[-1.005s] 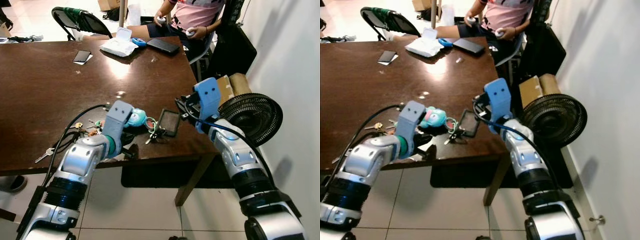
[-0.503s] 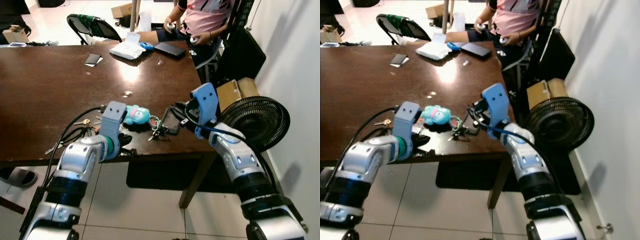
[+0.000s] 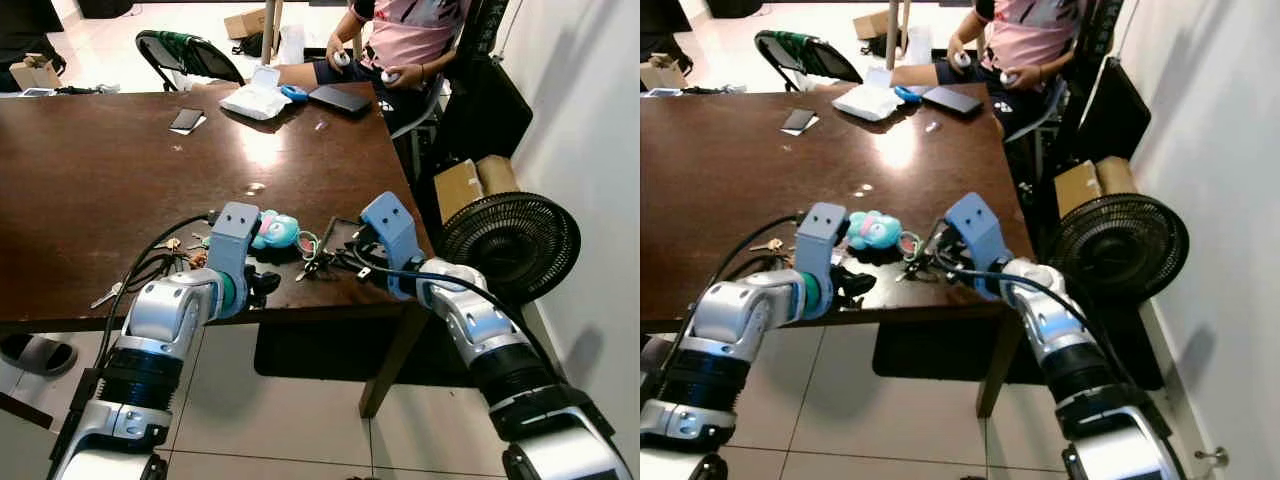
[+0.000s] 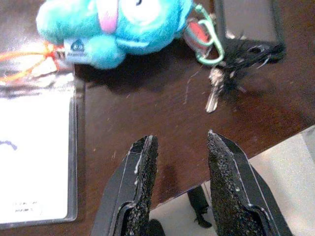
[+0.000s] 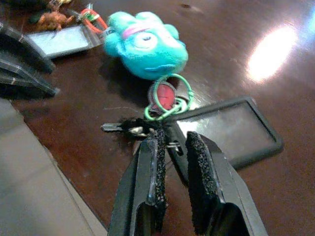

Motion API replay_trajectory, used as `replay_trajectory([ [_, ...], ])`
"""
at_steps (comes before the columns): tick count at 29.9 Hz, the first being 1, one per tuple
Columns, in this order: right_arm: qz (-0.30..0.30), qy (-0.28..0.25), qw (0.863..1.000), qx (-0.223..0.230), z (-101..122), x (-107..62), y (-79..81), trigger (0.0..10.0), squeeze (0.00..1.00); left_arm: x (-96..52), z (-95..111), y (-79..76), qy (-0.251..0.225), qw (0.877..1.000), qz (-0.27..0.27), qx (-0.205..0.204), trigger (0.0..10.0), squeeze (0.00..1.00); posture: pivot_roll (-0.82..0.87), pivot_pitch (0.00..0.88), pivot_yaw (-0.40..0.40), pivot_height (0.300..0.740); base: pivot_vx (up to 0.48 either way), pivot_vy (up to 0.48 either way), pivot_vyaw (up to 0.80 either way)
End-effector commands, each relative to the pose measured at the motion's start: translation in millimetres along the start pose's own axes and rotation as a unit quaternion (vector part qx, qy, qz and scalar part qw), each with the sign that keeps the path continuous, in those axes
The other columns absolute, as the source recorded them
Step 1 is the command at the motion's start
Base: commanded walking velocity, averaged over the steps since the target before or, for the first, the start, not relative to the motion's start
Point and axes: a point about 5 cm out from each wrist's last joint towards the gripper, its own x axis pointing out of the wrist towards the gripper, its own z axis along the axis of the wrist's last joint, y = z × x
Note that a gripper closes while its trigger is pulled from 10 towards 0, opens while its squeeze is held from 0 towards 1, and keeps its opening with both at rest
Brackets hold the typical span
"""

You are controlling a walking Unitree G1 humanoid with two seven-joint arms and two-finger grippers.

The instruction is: Hang keys on a hook

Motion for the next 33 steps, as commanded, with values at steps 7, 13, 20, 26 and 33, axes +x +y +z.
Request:
replay_trajectory([
  [7,0.052,0.019,0.996,-0.071,6,11.9,8.9,10.0,0.00,-1.2,4,-2.3,-0.010,1.000,-0.007,0.004,10.0,0.00,0.13,0.000,0.132,0.740,0.000,0.000,0.00],
  [13,0.094,0.040,0.991,-0.089,3,14.4,14.2,10.0,1.00,-2.4,4,-2.1,-0.011,1.000,-0.004,0.002,10.0,0.00,0.13,0.000,0.130,0.740,0.000,0.000,0.00],
  [20,0.106,0.060,0.988,-0.097,-2,17.4,14.6,10.0,0.25,-2.7,5,-3.6,-0.014,1.000,-0.007,0.003,10.0,0.00,0.14,0.000,0.128,0.740,0.000,0.000,0.00],
  [26,0.089,0.069,0.988,-0.102,-1,19.8,8.3,10.0,0.00,-2.9,5,-3.6,-0.014,1.000,-0.006,0.001,10.0,0.00,0.14,0.000,0.128,0.740,0.000,0.000,0.00],
  [33,0.072,0.077,0.990,-0.089,0,22.2,3.1,10.0,0.00,-3.2,4,-3.9,-0.013,1.000,-0.006,0.000,10.0,0.00,0.14,0.000,0.129,0.740,0.000,0.000,0.00],
])
